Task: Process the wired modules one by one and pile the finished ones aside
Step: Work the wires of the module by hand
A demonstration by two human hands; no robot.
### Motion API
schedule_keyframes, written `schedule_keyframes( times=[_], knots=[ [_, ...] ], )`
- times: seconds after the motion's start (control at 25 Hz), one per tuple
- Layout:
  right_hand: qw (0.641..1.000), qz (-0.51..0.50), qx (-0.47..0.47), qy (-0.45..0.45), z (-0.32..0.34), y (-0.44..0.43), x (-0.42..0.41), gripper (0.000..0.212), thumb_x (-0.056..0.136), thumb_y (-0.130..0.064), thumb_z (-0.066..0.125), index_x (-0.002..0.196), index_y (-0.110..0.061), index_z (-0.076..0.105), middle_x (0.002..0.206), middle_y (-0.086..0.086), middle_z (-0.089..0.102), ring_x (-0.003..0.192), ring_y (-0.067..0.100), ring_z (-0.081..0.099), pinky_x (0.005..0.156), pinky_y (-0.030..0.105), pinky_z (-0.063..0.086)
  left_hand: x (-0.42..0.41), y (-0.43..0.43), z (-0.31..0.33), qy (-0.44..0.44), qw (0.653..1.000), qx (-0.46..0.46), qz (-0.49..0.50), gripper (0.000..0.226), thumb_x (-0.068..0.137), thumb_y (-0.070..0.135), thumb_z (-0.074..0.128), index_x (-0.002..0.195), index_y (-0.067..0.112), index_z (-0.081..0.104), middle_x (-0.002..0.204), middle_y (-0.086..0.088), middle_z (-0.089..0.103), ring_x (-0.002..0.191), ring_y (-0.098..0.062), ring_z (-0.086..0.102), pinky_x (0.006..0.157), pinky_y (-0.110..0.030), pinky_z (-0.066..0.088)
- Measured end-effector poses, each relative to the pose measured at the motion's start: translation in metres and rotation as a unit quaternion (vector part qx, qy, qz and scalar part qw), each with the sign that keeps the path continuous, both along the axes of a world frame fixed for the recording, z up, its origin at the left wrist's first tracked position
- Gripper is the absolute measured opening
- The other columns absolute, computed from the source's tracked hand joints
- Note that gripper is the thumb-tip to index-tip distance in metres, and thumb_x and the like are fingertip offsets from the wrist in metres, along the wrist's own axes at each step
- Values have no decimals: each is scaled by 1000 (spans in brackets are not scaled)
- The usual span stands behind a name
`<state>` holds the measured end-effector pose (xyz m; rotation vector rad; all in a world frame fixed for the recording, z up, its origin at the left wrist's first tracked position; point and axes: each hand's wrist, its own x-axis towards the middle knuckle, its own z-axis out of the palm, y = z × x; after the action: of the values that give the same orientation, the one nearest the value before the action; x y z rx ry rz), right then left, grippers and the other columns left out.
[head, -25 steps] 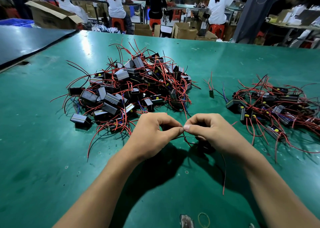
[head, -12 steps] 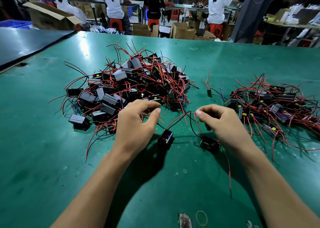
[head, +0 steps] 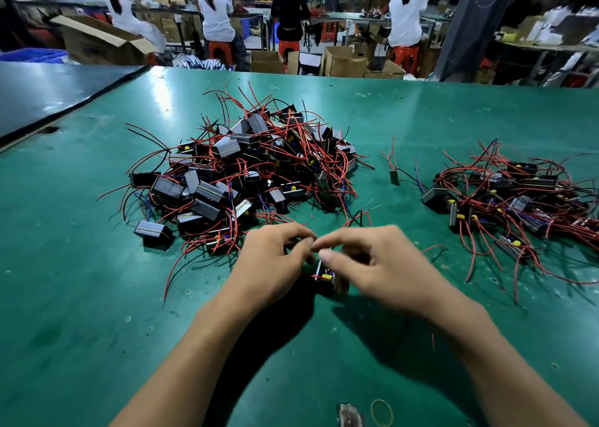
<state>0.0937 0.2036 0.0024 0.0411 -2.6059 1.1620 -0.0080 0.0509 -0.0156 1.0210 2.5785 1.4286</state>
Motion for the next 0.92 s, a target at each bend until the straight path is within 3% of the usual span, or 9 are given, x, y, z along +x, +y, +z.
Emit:
schedule_keyframes(
  times=[0.08,0.12,0.2,0.24,0.4,0.52,0.76,0.92],
  knots=[
    [992,-24,104,-70,-11,-3,-5,24,97,-38,60,120,-39,70,60,-21,61,52,-3,45,59,18,39,-4,0,1,-47,998,35,35,15,92,13,63,95,20,76,81,9,74,80,-3,68,82,-23,52],
    [986,-34,135,-92,-13,-3,-6,28,98,-44,57,125,-44,65,72,-20,67,59,-4,49,66,23,45,-5,0,1,-53,996,44,55,16,93,14,62,96,20,76,80,10,73,80,-4,68,79,-20,51],
    [979,-35,160,-125,-16,-4,-7,30,97,-54,51,125,-48,62,103,-12,74,88,7,65,85,32,53,-7,-2,1,-39,994,56,91,14,93,17,64,96,21,76,81,15,72,82,0,65,73,-10,46],
    [977,-34,166,-132,-17,-3,-8,30,96,-57,49,122,-47,63,109,-11,74,99,13,67,89,36,53,-7,-2,2,-34,992,63,104,13,92,18,64,95,21,77,82,17,71,83,2,64,72,-8,44],
    [974,-77,159,-141,-18,14,-10,34,93,-63,48,106,-39,69,95,-8,74,92,17,68,84,39,55,-10,-4,0,-50,987,87,124,13,92,18,65,92,21,77,79,14,71,81,-7,67,74,-21,50],
    [967,-142,148,-149,-20,40,-9,32,94,-57,54,103,-33,73,96,-3,76,95,20,68,87,40,55,-11,-5,-1,-58,985,92,131,13,92,18,65,92,20,77,77,9,71,77,-11,66,70,-20,48],
    [942,-279,146,-118,-29,85,-6,33,95,-52,55,115,-31,71,111,-2,74,108,24,65,94,39,52,-10,-5,-5,-49,991,63,110,13,93,21,64,96,22,76,81,10,70,58,4,54,55,-10,39],
    [921,-342,161,-95,-35,101,-6,40,96,-46,58,127,-22,67,113,12,66,109,34,61,94,40,48,-9,-5,-5,-44,992,59,102,12,93,20,64,95,21,76,80,10,70,60,-6,59,54,-15,43]
  ],
)
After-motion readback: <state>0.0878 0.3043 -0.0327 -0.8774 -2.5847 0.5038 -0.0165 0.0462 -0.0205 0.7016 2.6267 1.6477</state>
